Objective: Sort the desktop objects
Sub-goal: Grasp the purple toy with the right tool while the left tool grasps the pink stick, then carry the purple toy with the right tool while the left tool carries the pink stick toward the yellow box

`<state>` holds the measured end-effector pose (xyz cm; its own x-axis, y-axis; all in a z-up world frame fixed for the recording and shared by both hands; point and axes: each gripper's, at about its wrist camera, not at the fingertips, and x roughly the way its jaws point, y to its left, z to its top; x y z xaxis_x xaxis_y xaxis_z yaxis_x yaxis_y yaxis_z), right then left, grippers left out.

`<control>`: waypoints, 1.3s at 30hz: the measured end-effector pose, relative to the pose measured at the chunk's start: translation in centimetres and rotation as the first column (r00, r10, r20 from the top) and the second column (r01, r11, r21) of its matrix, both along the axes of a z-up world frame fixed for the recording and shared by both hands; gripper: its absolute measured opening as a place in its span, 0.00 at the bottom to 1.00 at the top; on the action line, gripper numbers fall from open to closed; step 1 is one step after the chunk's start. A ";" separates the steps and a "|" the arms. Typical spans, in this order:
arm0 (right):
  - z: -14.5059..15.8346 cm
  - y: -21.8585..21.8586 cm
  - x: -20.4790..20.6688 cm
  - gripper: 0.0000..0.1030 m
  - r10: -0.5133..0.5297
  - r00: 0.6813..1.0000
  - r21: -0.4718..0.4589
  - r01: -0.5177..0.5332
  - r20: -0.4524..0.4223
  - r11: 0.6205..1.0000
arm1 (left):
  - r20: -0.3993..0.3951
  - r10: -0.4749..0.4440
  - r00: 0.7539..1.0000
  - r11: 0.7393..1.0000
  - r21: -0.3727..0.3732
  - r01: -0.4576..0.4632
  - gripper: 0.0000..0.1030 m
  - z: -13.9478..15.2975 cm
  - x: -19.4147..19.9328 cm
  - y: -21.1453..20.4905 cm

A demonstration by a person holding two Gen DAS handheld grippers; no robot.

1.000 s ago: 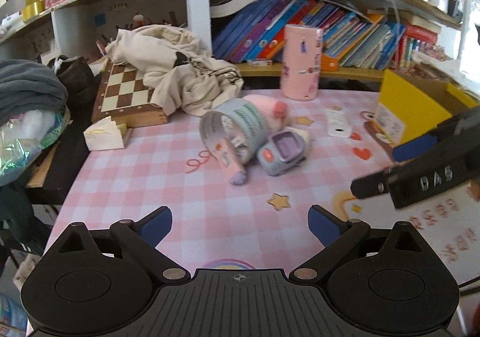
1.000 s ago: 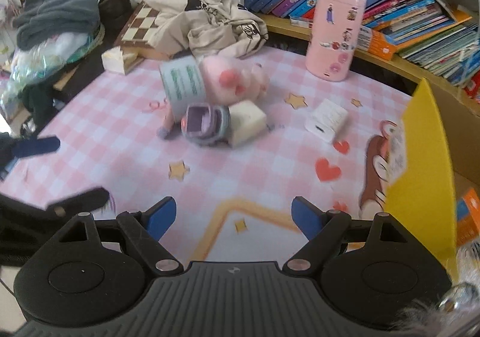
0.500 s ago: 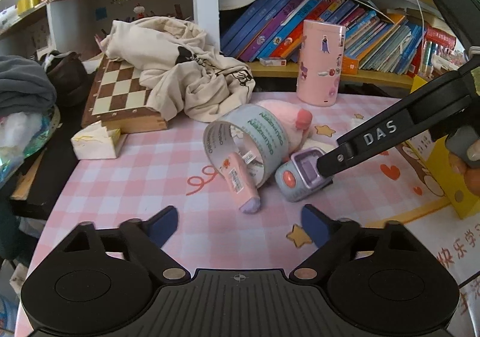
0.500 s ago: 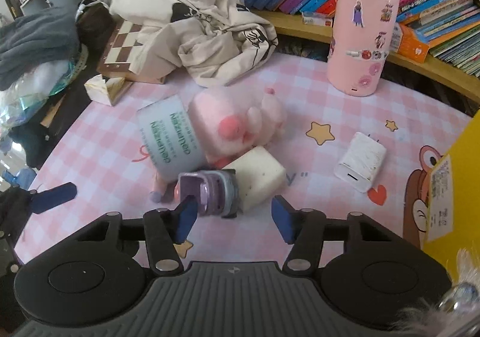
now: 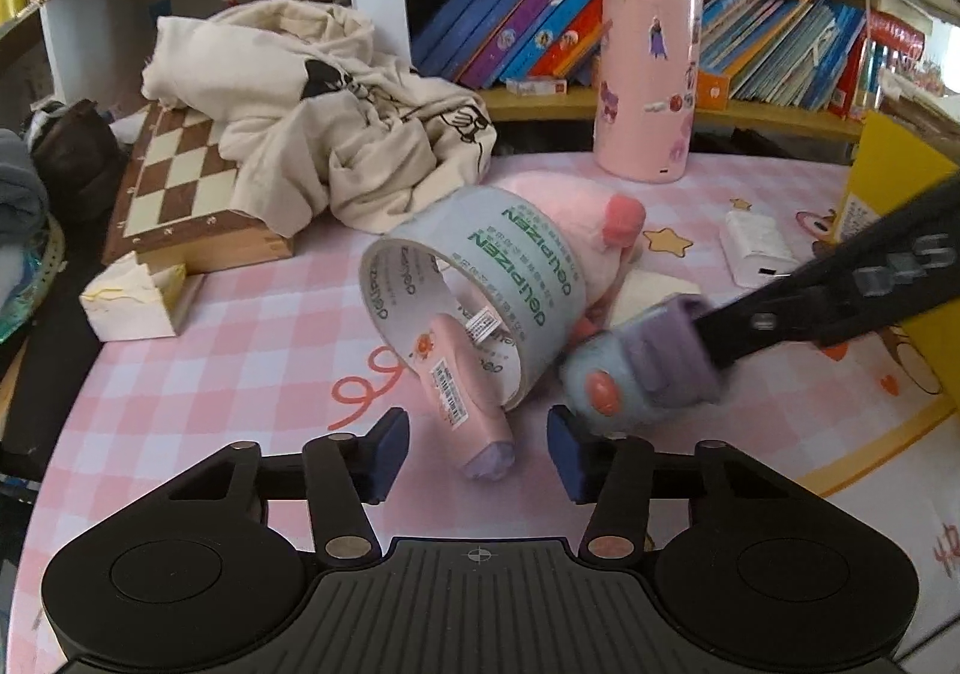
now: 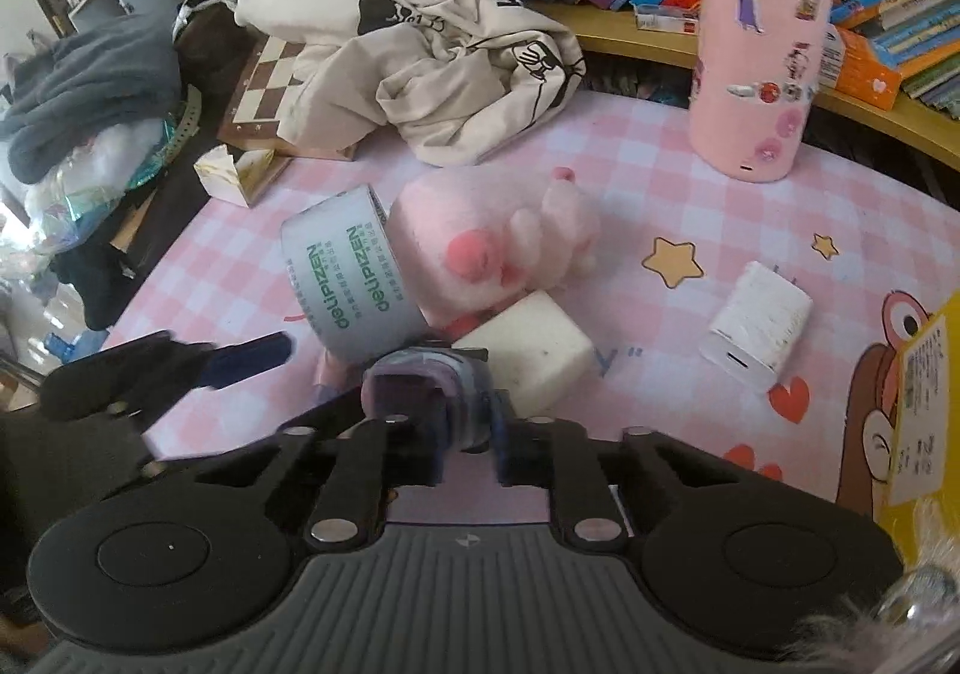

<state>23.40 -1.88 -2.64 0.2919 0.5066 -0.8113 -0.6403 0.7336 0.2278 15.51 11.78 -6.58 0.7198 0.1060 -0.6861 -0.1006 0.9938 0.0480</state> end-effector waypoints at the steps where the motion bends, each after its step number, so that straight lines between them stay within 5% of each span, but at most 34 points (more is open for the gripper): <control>1: 0.1 -0.2 0.0 0.12 -0.003 1.000 0.003 0.003 -0.002 1.000 | -0.005 0.002 1.000 1.000 -0.002 -0.002 0.43 -0.1 0.3 0.0; 15: 0.5 -2.1 -1.2 0.12 -0.007 0.998 0.023 0.008 -0.054 1.000 | -0.039 0.002 0.999 0.997 -0.083 -0.006 0.13 0.2 -1.4 1.1; 25: 0.1 -5.2 -4.8 0.12 -0.031 0.988 0.014 0.033 -0.148 0.999 | -0.049 -0.025 0.998 0.974 -0.226 0.014 0.13 1.6 -6.7 0.5; 39: 1.1 -7.0 -8.6 0.12 -0.072 0.987 0.023 0.076 -0.141 0.997 | 0.014 -0.082 0.997 0.966 -0.245 0.083 0.13 4.0 -9.9 -0.9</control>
